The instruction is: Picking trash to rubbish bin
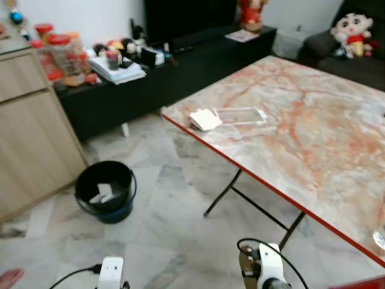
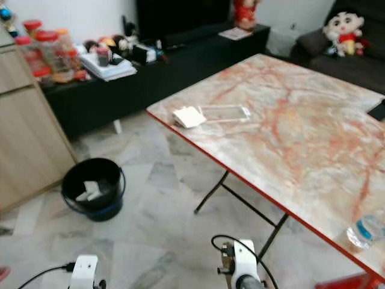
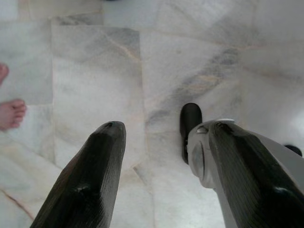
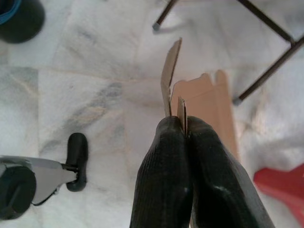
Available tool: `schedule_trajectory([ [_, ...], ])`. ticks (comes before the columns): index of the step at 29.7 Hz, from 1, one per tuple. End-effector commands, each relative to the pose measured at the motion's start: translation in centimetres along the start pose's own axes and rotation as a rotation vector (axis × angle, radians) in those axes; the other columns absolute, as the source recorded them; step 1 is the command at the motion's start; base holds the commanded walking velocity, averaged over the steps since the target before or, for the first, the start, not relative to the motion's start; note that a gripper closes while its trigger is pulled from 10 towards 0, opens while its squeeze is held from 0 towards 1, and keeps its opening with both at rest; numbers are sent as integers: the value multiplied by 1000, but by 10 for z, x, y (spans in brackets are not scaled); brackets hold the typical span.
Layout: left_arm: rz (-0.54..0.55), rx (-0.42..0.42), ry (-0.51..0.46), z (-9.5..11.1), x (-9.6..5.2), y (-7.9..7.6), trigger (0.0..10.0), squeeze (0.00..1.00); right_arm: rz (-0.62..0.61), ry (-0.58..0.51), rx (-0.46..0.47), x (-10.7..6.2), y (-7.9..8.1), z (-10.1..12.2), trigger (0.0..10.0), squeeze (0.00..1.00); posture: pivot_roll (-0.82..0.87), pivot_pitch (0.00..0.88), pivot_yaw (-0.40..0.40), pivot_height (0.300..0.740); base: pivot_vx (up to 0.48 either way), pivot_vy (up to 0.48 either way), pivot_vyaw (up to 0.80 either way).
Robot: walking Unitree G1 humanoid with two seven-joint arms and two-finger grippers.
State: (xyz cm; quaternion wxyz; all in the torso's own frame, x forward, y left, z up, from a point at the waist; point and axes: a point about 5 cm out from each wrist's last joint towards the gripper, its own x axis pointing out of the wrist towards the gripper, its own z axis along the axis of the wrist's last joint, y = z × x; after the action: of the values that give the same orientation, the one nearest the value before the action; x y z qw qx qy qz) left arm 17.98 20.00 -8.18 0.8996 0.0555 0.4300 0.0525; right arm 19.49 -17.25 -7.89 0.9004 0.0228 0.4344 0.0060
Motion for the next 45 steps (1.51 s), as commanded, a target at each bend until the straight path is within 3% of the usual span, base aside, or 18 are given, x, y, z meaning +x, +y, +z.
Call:
schedule_trajectory([
  [1, -10, 27, 9, -1, 0, -1, 10000, 0, -10, -10, 3, 1, -1, 4, 10000, 0, 5, 0, -51, 740, 0, 0, 800],
  [23, -1, -3, 23, -4, -1, -2, 10000, 0, 0, -22, -3, 1, 1, 7, 10000, 0, 11, 0, -61, 740, 0, 0, 785],
  [29, 3, 0, 17, -2, 0, -2, 10000, 0, -3, -29, 35, 1, 1, 7, 10000, 0, 14, 0, -63, 740, 0, 0, 0],
  [34, 17, 13, 27, -3, 0, 1, 10000, 0, 9, -40, 48, 1, 2, 8, 10000, 0, 14, 0, -61, 740, 384, 0, 0],
  [39, 17, 15, 27, -3, 0, 1, 10000, 0, 13, -33, 3, 1, 3, 8, 10000, 0, 15, 0, -60, 740, 446, 0, 0],
  [45, 16, 17, 29, -4, 0, 1, 10000, 0, 8, -37, 12, 1, 3, 8, 10000, 0, 16, 0, -59, 740, 447, 0, 658],
])
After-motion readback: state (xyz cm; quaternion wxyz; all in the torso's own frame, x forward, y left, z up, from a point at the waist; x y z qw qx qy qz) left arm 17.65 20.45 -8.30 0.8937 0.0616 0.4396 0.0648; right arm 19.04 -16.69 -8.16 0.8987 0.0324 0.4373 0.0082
